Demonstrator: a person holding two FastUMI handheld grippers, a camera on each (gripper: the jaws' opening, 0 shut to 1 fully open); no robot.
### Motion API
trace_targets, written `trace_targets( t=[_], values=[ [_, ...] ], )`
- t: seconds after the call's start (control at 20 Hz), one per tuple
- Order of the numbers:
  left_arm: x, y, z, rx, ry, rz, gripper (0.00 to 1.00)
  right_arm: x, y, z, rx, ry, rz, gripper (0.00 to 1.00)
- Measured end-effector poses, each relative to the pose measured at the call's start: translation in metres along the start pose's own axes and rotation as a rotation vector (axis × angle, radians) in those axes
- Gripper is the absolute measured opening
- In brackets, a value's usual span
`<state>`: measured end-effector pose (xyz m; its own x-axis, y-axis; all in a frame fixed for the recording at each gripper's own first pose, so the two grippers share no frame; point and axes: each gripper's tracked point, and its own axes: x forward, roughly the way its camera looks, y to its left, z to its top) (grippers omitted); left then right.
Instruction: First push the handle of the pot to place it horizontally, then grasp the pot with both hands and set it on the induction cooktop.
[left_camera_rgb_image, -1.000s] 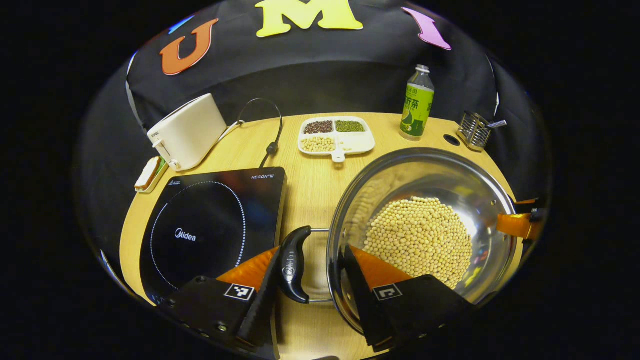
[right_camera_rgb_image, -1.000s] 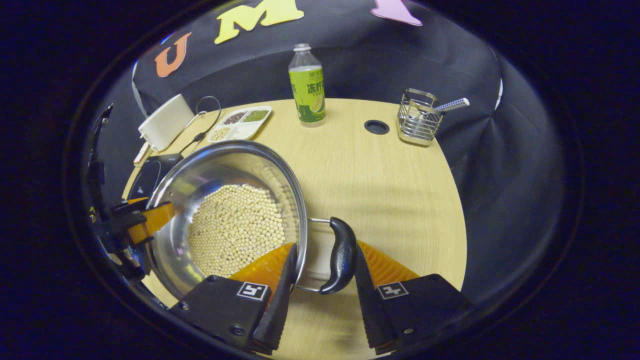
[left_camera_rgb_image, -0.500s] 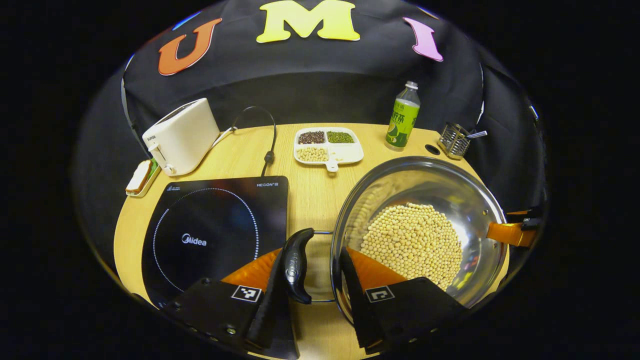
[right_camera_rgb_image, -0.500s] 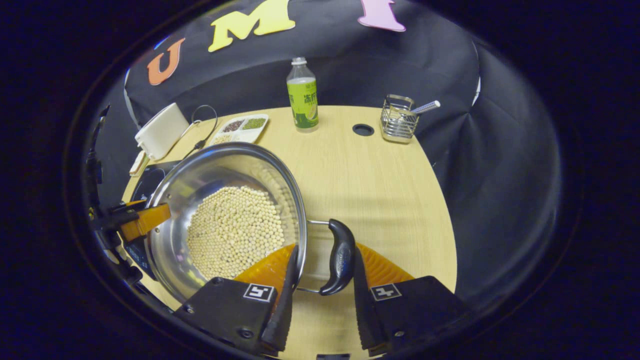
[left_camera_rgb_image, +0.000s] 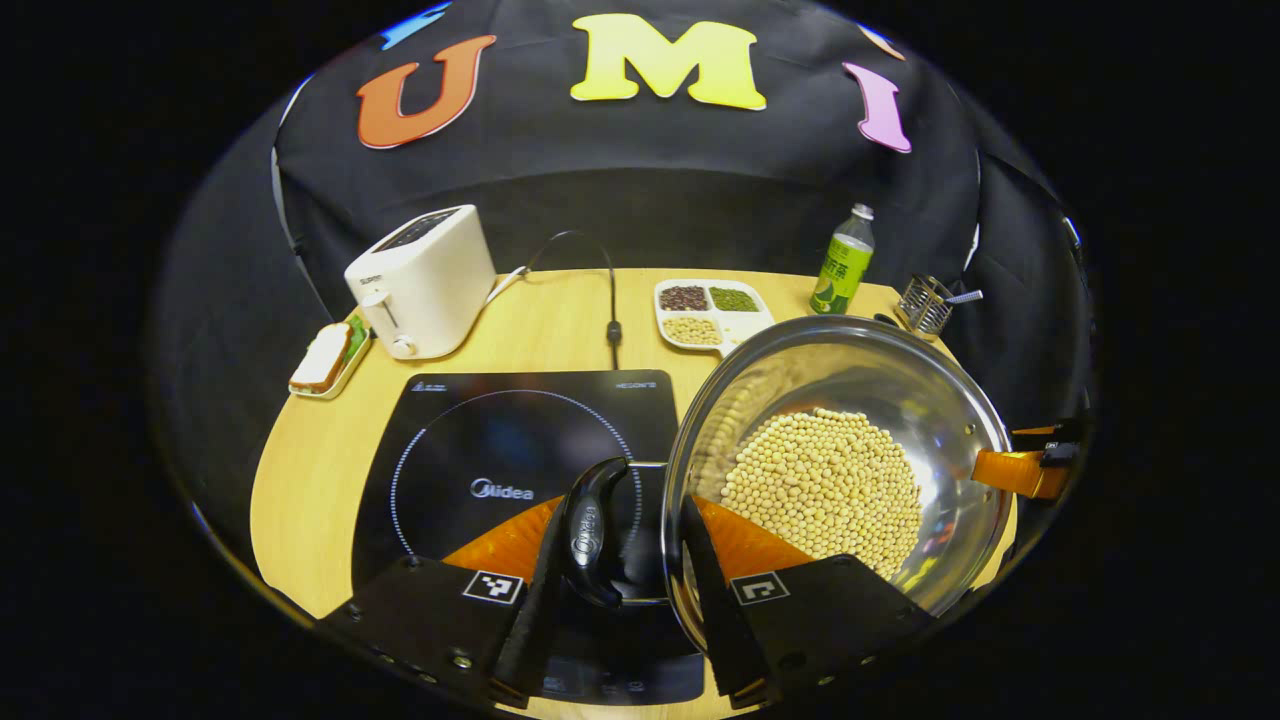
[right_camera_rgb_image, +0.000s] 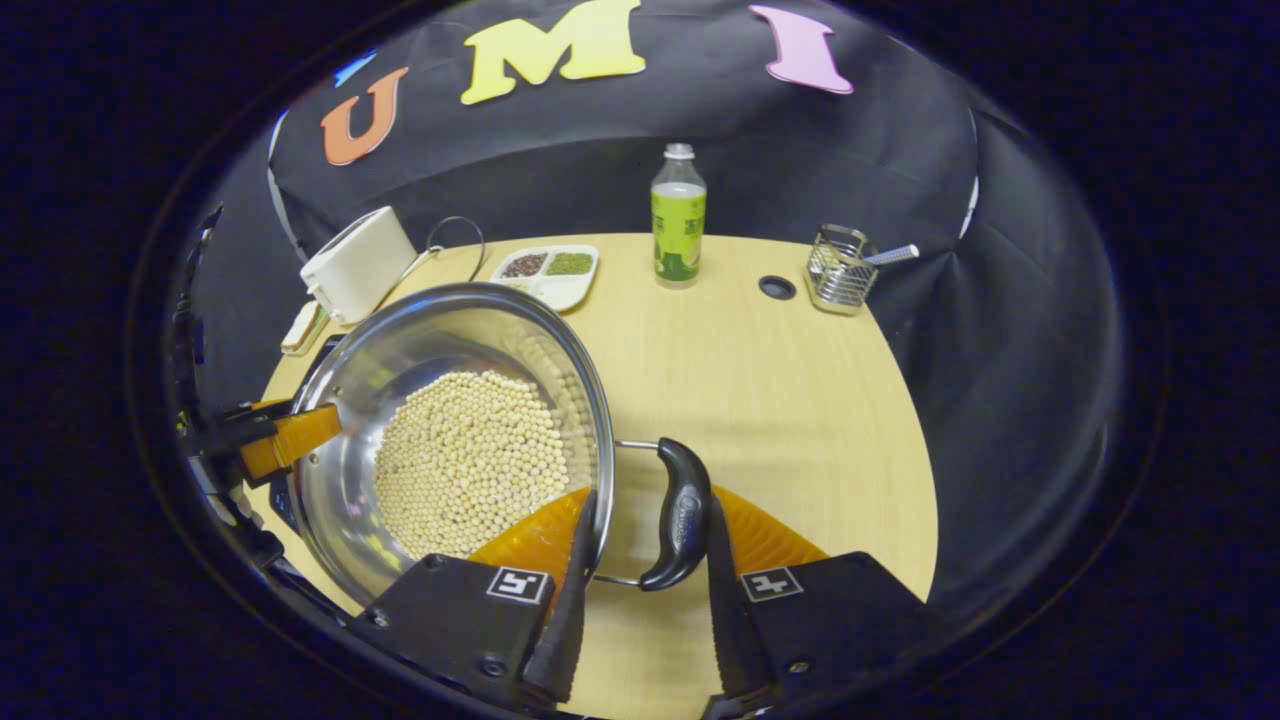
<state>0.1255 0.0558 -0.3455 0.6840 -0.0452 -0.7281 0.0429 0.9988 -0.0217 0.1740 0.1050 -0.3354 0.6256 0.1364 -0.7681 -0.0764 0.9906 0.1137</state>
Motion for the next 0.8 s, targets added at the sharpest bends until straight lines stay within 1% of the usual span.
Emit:
trace_targets(
  t=[0.2, 0.25, 0.3, 0.5, 0.8],
  values=[
    [-0.006, 0.042, 0.001, -0.016, 0.003, 0.04, 0.61, 0.007, 0.042, 0.008, -0.023, 0.006, 0.034, 0.54],
    [-0.007, 0.052, 0.0, -0.019, 0.004, 0.049, 0.6, 0.009, 0.052, 0.008, -0.027, 0.008, 0.042, 0.56],
    [-0.008, 0.063, 0.0, -0.022, 0.006, 0.058, 0.6, 0.012, 0.062, 0.01, -0.031, 0.011, 0.05, 0.54],
    [-0.008, 0.102, 0.001, -0.017, 0.016, 0.083, 0.6, 0.024, 0.104, 0.014, -0.04, 0.032, 0.075, 0.54],
    [-0.004, 0.153, 0.006, -0.025, 0.03, 0.114, 0.6, 0.042, 0.156, 0.027, -0.058, 0.056, 0.091, 0.54]
  ],
)
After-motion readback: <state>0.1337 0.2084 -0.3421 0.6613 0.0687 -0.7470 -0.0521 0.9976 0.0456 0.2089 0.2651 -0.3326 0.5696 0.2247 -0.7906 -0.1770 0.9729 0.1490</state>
